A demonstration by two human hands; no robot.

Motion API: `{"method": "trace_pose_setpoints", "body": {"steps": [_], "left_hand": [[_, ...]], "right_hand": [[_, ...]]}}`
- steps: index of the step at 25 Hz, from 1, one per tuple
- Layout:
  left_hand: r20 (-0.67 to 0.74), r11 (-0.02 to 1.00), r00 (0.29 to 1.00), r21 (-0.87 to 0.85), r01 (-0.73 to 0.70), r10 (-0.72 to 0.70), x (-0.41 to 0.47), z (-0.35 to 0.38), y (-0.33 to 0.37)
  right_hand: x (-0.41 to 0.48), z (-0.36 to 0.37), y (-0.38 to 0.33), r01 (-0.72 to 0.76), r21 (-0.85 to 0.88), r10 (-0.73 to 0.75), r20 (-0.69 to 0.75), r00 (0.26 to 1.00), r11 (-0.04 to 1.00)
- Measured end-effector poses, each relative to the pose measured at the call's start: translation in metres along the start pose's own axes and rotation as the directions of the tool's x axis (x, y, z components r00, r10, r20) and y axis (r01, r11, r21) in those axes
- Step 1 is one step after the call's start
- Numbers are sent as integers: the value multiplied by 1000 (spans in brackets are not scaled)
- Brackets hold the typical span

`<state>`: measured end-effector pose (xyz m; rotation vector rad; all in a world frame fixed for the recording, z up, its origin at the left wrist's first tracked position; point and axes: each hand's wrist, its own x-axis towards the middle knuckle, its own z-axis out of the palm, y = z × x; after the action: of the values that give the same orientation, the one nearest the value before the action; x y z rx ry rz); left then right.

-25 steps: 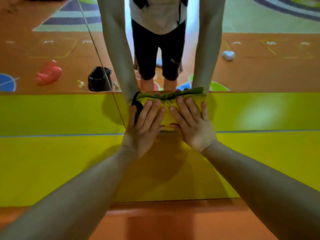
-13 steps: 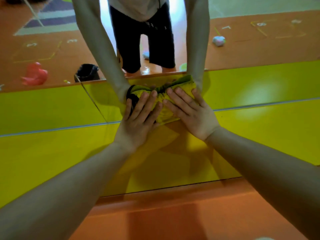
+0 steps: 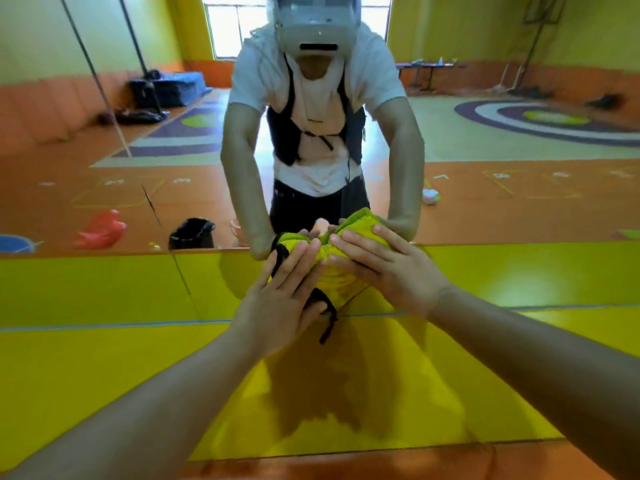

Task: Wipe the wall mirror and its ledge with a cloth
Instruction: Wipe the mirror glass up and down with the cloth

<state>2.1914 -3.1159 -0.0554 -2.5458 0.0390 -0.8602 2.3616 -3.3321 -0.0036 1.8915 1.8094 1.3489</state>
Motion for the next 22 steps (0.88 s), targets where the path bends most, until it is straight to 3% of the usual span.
{"method": "trace_pose_setpoints", "body": {"steps": [5, 22], "left_hand": [[-81, 990, 995, -136, 42, -53, 72, -92, -53], [-414, 981, 890, -74, 179, -194, 378, -395, -240]], "right_hand": [[56, -70, 86, -1, -85, -3, -53, 999, 996], [274, -329, 407, -192, -254, 141, -205, 968, 948]]}}
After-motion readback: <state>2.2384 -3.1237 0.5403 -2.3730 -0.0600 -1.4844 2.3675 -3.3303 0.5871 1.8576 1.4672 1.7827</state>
